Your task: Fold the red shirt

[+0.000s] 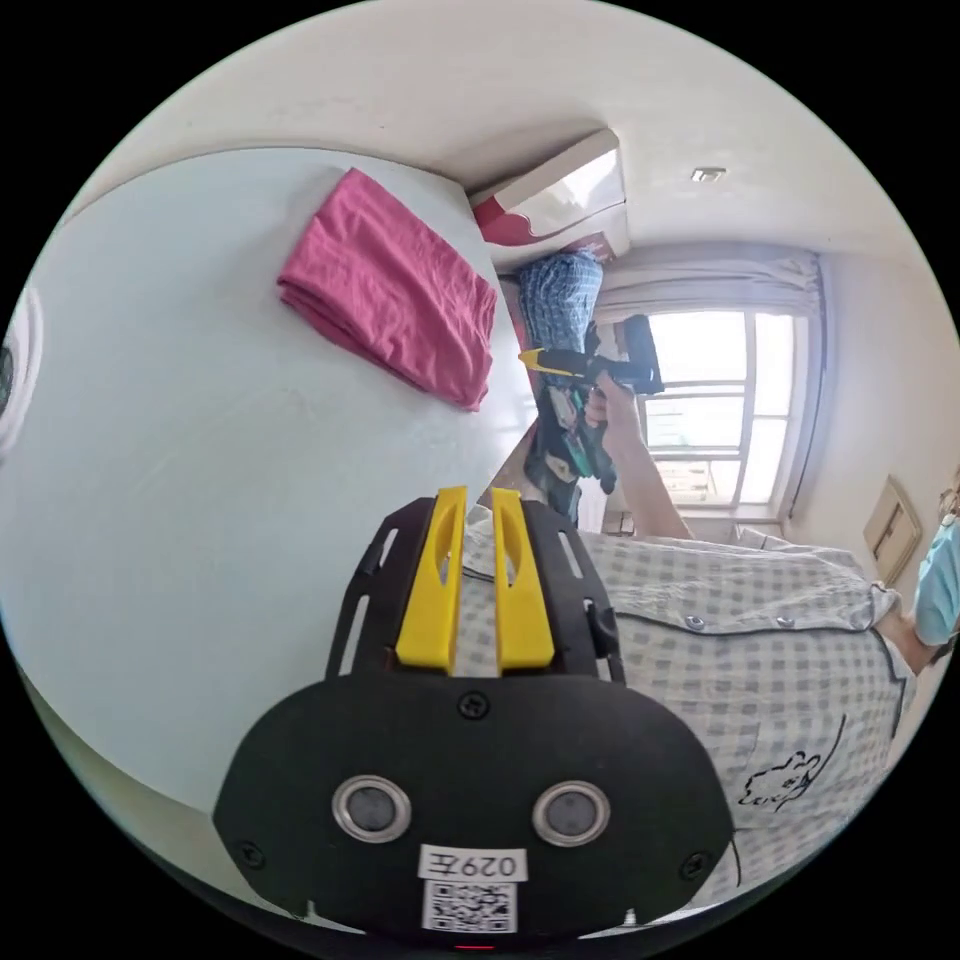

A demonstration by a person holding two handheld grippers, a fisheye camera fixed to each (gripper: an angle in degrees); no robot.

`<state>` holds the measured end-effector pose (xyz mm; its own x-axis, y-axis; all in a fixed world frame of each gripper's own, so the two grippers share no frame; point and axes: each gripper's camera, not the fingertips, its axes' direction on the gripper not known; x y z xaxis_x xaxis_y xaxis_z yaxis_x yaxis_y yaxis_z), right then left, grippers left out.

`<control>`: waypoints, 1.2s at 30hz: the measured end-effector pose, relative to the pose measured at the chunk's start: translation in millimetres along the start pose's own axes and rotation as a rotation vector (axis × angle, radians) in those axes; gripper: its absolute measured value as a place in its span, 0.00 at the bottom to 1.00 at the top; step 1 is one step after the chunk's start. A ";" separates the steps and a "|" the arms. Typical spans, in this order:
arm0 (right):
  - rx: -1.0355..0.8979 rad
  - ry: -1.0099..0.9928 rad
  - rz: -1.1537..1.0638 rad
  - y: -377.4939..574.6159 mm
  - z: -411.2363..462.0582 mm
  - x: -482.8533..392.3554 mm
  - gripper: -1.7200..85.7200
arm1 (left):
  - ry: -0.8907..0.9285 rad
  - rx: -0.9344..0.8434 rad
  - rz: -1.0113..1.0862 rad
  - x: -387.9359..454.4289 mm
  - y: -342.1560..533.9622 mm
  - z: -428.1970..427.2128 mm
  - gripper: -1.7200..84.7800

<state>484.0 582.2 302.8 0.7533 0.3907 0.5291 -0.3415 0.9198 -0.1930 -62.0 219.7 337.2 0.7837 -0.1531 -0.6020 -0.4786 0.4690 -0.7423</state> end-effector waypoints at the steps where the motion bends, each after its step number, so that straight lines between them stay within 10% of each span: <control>1: -0.030 -0.029 0.013 -4.9 13.8 4.9 0.03 | -0.026 -0.030 0.034 14.5 -10.7 4.1 0.10; 21: -0.015 -0.468 -0.287 -11.3 105.2 -134.2 0.02 | -0.680 -0.002 0.326 228.0 -31.8 -16.2 0.21; 30: 0.100 -0.701 -0.507 15.0 89.8 -159.1 0.02 | -0.768 0.158 0.305 283.7 -9.9 -92.7 0.01; 36: 0.139 -0.087 -0.299 39.5 87.3 -119.4 0.17 | -0.671 0.249 0.253 300.6 7.8 -187.4 0.01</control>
<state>331.5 568.8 304.2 0.7827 0.0946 0.6151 -0.1906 0.9773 0.0922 95.6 14.4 95.3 0.7724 0.5105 -0.3778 -0.6350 0.6139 -0.4689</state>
